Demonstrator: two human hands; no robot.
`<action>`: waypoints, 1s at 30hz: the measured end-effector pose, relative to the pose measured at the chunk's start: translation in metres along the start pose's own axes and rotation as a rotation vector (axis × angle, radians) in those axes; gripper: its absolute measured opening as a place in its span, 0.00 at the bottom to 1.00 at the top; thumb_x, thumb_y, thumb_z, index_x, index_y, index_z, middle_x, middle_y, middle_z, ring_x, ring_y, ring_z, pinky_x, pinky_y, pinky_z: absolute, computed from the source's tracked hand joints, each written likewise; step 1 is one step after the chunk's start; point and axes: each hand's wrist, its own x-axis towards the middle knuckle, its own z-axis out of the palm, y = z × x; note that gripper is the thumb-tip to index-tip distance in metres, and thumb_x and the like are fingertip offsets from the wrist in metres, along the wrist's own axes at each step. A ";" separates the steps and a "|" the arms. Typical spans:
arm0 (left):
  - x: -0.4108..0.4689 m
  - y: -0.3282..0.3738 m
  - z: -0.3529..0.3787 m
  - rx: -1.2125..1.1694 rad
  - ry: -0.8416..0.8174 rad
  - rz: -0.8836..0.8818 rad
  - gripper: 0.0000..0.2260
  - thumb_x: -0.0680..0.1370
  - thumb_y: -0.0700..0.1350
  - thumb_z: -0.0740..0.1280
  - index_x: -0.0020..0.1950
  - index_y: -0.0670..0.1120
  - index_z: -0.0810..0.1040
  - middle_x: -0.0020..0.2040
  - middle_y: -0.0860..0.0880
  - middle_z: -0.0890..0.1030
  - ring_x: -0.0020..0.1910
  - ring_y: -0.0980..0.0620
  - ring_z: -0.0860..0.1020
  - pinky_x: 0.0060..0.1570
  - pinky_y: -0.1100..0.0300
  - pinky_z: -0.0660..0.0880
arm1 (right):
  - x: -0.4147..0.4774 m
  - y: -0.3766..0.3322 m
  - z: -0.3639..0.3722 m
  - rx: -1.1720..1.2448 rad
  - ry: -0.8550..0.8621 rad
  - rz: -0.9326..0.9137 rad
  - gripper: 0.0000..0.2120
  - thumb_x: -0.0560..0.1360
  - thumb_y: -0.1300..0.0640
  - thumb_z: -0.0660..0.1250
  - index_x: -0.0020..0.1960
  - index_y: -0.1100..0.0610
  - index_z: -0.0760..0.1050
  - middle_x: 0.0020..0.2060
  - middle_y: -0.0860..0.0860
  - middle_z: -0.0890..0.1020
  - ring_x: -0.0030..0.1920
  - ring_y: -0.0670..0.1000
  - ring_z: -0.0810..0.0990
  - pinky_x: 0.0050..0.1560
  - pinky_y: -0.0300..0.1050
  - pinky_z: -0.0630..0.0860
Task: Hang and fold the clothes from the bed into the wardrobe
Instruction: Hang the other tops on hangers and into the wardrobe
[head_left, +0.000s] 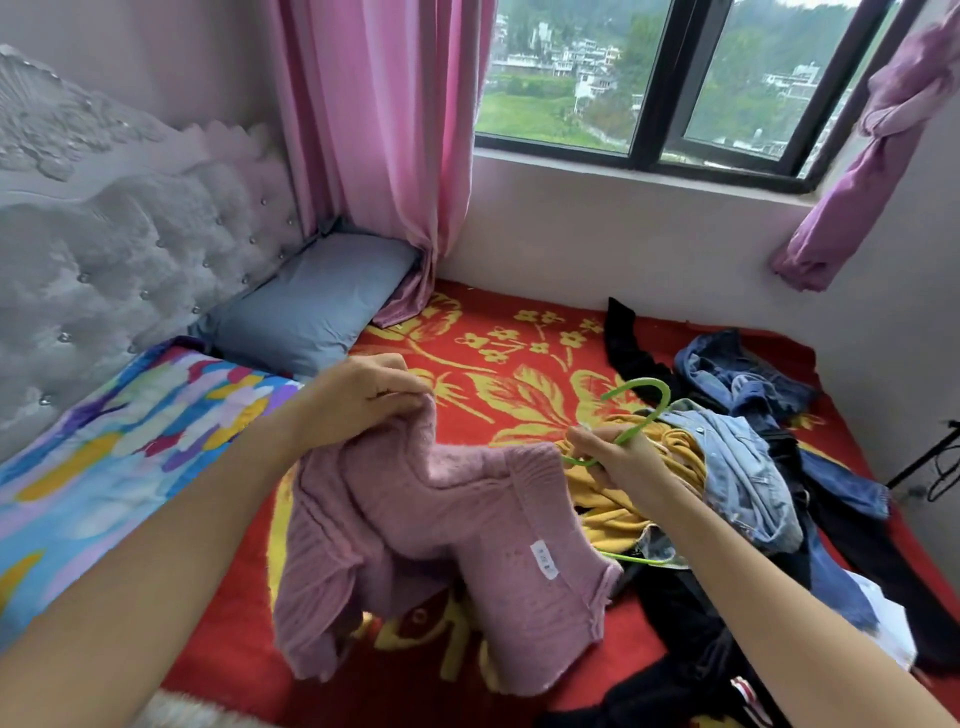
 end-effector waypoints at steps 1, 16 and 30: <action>0.004 -0.003 -0.002 -0.006 -0.031 -0.048 0.17 0.71 0.63 0.62 0.49 0.55 0.82 0.43 0.65 0.76 0.43 0.66 0.75 0.46 0.67 0.71 | 0.000 0.001 0.002 0.054 0.066 -0.001 0.19 0.71 0.50 0.64 0.26 0.61 0.75 0.15 0.46 0.64 0.16 0.43 0.57 0.20 0.33 0.54; 0.011 0.026 0.040 0.459 0.095 0.165 0.26 0.81 0.59 0.49 0.44 0.49 0.83 0.37 0.53 0.82 0.34 0.51 0.81 0.33 0.62 0.74 | -0.001 -0.009 0.000 0.288 0.116 -0.017 0.17 0.72 0.44 0.62 0.39 0.59 0.69 0.17 0.49 0.62 0.16 0.46 0.57 0.20 0.31 0.53; 0.014 0.046 0.048 0.204 0.136 -0.174 0.27 0.70 0.64 0.54 0.56 0.52 0.82 0.44 0.52 0.85 0.45 0.51 0.82 0.45 0.57 0.75 | 0.007 -0.050 0.015 -0.264 -0.003 -0.265 0.27 0.70 0.30 0.55 0.40 0.55 0.70 0.29 0.41 0.73 0.29 0.39 0.70 0.33 0.35 0.69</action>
